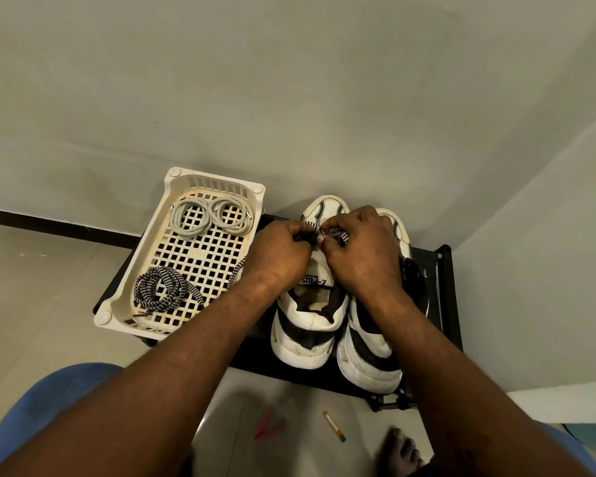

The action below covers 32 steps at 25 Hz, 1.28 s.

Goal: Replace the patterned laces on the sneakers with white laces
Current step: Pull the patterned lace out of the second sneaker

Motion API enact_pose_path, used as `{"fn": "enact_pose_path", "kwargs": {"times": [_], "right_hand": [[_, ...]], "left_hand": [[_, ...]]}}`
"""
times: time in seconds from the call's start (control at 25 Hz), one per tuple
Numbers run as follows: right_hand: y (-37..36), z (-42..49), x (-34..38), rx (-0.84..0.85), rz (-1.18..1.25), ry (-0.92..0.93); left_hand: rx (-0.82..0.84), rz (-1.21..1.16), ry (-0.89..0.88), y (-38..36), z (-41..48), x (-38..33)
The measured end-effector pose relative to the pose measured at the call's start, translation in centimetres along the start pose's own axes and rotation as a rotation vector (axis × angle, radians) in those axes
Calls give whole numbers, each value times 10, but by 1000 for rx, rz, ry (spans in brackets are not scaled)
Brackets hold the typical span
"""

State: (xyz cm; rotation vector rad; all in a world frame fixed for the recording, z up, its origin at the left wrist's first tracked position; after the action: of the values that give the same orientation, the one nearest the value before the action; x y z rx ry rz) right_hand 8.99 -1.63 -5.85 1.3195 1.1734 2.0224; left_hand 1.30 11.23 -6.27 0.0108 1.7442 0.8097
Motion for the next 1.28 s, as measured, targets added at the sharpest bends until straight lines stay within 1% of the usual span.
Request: {"fn": "enact_pose_path", "kwargs": {"times": [0.12, 0.24, 0.32, 0.4, 0.48, 0.56, 0.64, 0.68, 0.72, 0.8, 0.84, 0.88, 0.96, 1.0, 1.04, 1.12, 1.2, 1.28], "right_hand": [[-2, 0, 3, 3, -64, -16], [-3, 1, 6, 22, -124, -10], [-4, 2, 6, 40, -162, -18], [-6, 1, 6, 17, -143, -13], [-6, 0, 5, -87, -5, -11], [2, 2, -3, -236, 218, -60], [14, 4, -11, -333, 400, -128], [22, 4, -14, -369, 430, -139], [30, 3, -15, -413, 384, -124], [43, 0, -11, -482, 208, -41], [46, -2, -7, -447, 152, 18], [46, -2, -1, -328, 129, 71], [36, -7, 7, -3, 28, 96], [32, -12, 9, 102, -64, 93], [29, -16, 9, 154, -164, 90], [27, -20, 7, 150, -304, 79], [23, -19, 6, 83, -296, 47], [16, -15, 5, -4, -263, 9]], "left_hand": [[3, -93, 25, -2, -1, 3], [36, -126, 24, -4, 1, 4], [57, -86, 6, -4, 2, 3], [57, 14, -32, -3, 2, -1], [24, 104, -81, 1, 2, -5], [0, 191, -146, 6, 2, -9], [19, 361, -258, 6, 1, -11], [33, 448, -309, 4, 1, -12], [48, 528, -339, 1, 1, -12], [91, 674, -336, -5, 2, -12], [111, 734, -327, -9, 2, -12], [123, 776, -318, -12, 1, -14], [129, 794, -303, -14, 1, -17], [129, 779, -296, -15, 3, -18], [139, 748, -283, -15, 5, -17], [142, 635, -254, -14, 7, -15], [80, 519, -264, -11, 6, -15], [20, 449, -312, -9, 3, -21]]}}
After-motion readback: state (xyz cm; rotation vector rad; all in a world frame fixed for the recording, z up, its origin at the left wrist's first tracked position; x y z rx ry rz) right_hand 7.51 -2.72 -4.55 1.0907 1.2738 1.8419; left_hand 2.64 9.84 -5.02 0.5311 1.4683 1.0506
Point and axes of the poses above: each hand's wrist, its own z-axis towards the middle knuckle, its own y-axis out of the back of the hand, x = y × z, the point moved 3 cm from there along z, towards the middle knuckle, and after that the axes turned 1 degree about z, right-handed, at the moved point
